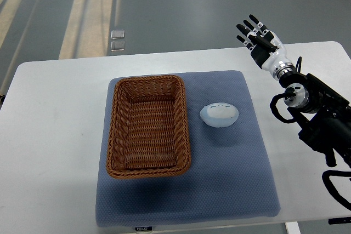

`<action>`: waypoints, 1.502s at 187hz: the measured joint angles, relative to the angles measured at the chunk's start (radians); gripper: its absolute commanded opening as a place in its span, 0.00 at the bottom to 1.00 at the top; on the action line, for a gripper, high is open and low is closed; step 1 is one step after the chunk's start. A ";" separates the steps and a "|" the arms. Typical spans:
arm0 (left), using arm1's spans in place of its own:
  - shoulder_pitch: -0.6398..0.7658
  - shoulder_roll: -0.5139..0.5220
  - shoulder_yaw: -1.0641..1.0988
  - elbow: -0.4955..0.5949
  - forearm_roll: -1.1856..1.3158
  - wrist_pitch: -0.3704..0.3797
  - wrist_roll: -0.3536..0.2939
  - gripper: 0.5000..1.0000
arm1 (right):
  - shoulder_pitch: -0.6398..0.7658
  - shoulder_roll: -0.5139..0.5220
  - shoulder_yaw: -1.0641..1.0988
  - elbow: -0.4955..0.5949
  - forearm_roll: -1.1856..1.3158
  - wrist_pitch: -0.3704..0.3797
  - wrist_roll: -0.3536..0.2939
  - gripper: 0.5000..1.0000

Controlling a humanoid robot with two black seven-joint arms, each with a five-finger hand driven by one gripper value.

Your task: Place blue toy in brown basket

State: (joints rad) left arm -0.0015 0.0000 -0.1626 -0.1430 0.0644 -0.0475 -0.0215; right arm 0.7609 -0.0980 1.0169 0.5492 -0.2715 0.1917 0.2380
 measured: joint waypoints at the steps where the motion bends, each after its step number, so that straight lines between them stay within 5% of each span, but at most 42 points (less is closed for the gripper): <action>1: 0.000 0.000 0.000 0.000 0.000 0.000 0.000 1.00 | 0.000 0.000 0.000 0.000 0.000 0.000 0.000 0.82; 281: 0.000 0.000 0.000 -0.001 0.000 0.000 -0.002 1.00 | 0.010 -0.013 0.002 0.002 0.000 -0.008 0.000 0.83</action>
State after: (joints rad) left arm -0.0015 0.0000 -0.1622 -0.1441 0.0644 -0.0475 -0.0230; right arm 0.7708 -0.1111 1.0185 0.5516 -0.2712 0.1842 0.2376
